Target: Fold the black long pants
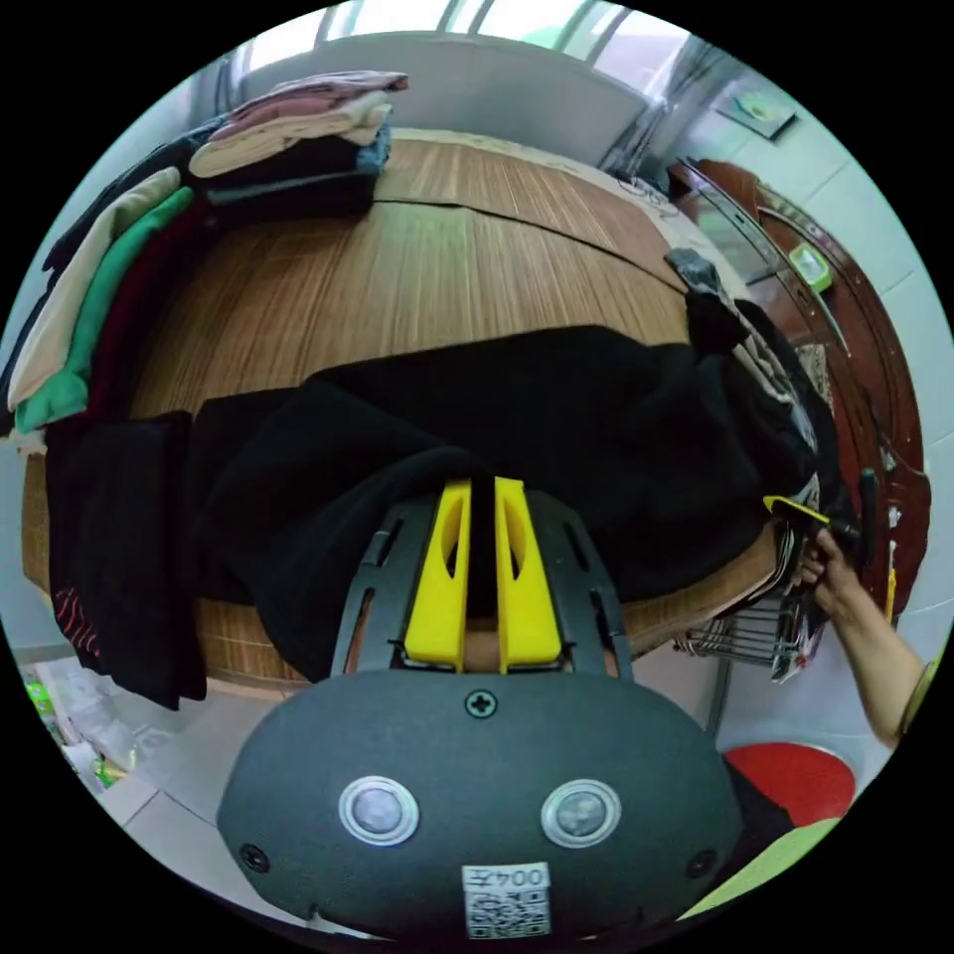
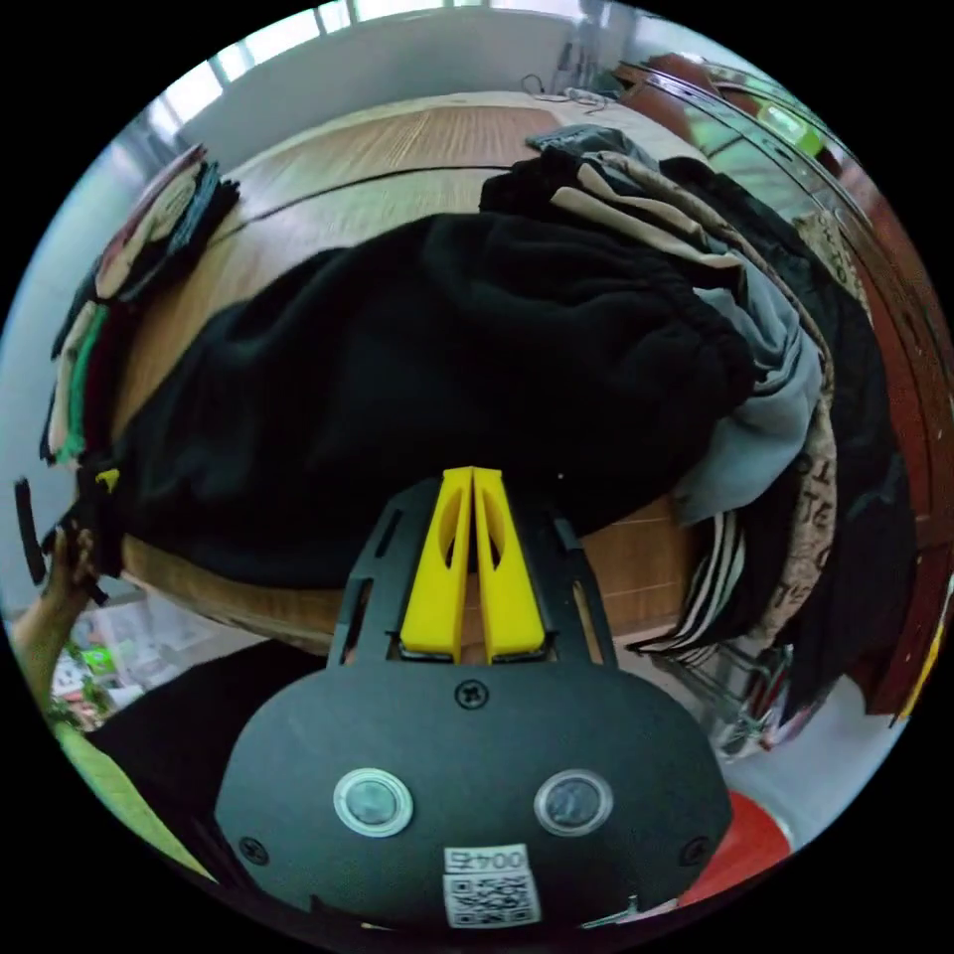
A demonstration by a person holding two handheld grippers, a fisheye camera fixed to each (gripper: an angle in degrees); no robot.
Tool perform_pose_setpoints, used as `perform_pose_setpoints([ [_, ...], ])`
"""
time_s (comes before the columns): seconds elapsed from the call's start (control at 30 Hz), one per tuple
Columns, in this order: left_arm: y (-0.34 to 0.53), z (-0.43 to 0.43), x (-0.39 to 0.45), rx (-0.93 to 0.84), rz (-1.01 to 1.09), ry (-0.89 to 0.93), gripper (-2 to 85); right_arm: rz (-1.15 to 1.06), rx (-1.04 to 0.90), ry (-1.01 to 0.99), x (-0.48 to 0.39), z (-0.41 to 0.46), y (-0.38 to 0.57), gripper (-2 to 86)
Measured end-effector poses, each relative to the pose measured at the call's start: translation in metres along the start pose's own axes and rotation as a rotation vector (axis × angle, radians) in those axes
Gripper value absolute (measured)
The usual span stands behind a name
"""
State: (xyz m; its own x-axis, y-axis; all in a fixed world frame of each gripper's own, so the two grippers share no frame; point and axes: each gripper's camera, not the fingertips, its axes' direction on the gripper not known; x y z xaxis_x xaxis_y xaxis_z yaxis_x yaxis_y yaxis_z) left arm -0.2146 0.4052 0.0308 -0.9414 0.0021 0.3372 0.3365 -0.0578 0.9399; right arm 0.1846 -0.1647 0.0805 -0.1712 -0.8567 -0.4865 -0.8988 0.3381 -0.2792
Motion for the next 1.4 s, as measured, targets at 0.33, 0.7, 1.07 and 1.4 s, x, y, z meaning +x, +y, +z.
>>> perform_pose_setpoints([
  [0.33,0.01,-0.056,-0.093,0.147,-0.143,0.175,2.4,0.152,0.123,-0.76,0.046,0.017,-0.009,-0.7],
  [0.7,0.028,-0.036,-0.115,0.11,-0.129,0.151,2.7,0.066,0.108,-0.86,0.099,0.052,-0.019,-0.8],
  [1.07,0.079,-0.022,-0.062,0.215,-0.293,-0.043,3.4,-0.133,0.01,-0.806,0.145,0.103,-0.069,-0.8],
  [1.4,0.1,-0.015,-0.07,0.274,-0.318,0.029,5.7,-0.162,0.002,-0.73,0.13,0.083,-0.089,-0.7],
])
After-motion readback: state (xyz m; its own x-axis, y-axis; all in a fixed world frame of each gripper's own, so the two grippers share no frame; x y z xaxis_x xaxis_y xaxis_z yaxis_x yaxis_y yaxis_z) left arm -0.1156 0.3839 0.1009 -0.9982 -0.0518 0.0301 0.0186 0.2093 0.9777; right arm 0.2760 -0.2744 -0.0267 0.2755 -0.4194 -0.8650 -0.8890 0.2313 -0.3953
